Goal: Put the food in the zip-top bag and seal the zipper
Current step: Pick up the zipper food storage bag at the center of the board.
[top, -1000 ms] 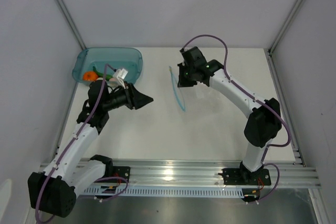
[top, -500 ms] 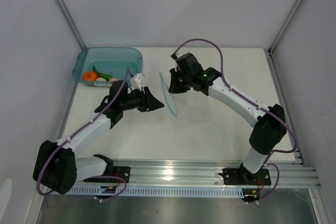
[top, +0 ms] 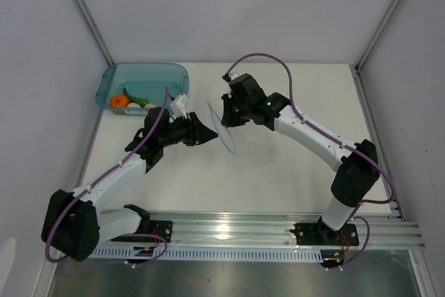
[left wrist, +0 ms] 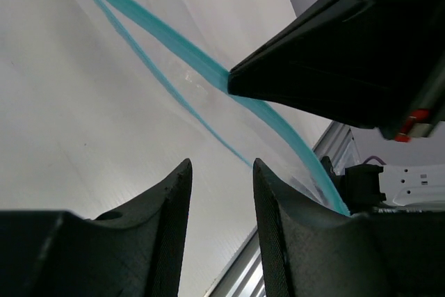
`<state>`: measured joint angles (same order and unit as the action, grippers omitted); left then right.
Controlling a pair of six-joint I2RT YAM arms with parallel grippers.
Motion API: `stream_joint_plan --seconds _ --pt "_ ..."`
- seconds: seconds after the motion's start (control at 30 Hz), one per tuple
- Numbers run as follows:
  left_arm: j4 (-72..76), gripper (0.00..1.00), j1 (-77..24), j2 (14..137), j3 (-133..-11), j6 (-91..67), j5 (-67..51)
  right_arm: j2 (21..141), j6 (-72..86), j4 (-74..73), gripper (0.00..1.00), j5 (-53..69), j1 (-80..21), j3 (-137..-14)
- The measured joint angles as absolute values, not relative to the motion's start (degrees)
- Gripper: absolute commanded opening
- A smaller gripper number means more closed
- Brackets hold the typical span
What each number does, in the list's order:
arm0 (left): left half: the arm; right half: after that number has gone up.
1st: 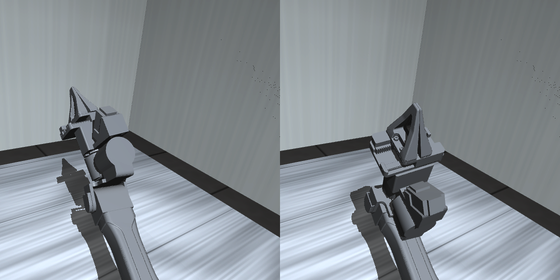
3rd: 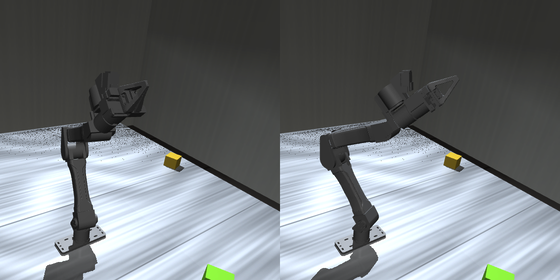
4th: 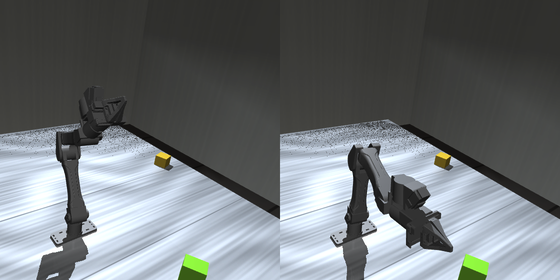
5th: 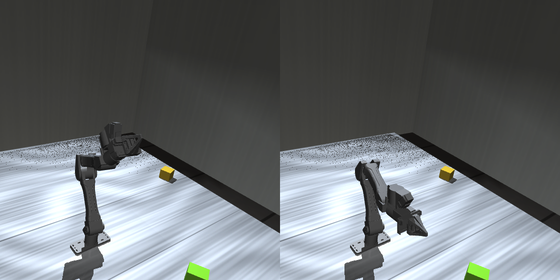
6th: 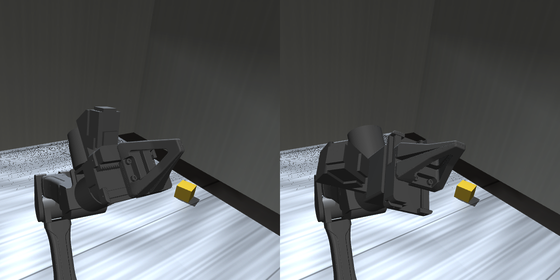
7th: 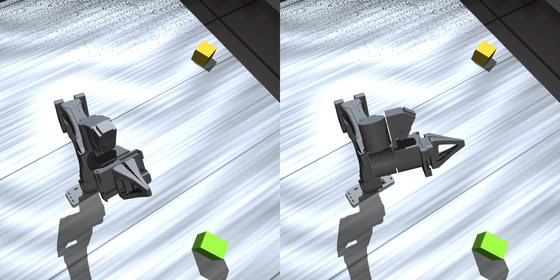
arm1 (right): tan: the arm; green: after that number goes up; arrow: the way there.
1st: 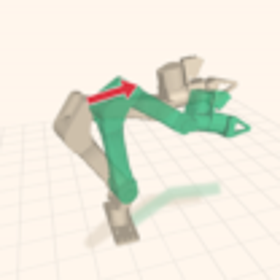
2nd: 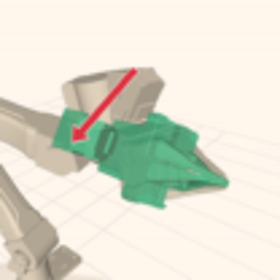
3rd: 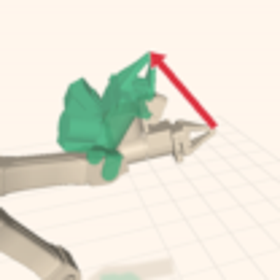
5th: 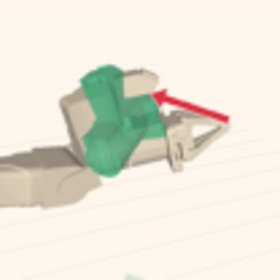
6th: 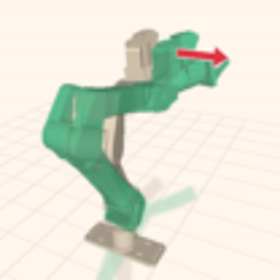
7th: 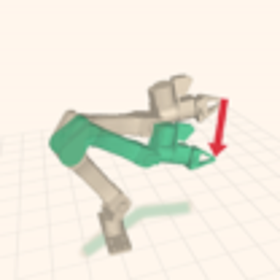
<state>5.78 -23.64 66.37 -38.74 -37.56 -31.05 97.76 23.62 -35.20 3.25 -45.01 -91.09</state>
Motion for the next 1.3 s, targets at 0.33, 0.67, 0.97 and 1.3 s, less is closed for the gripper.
stream_joint_plan --seconds 0.33,0.67,0.97,1.3 --pt "6.37 0.46 -24.38 62.35 -37.71 -38.52 -26.81 97.76 23.24 -35.33 0.0 -1.56 -47.94 -89.95" --pt "5.58 0.42 -26.06 64.99 -37.71 -38.52 -23.94 96.68 23.31 -35.14 0.0 -4.71 -49.56 -89.19" --pt "4.62 0.29 -26.79 66.61 -37.76 -38.13 -22.57 94.72 23.49 -35.05 0.0 -6.24 -50.57 -88.92" --pt "4.99 0.01 -27.75 67.37 -39.53 -37.52 -22.85 94.43 24.69 -35.75 0.04 -7.77 -51.64 -88.92"
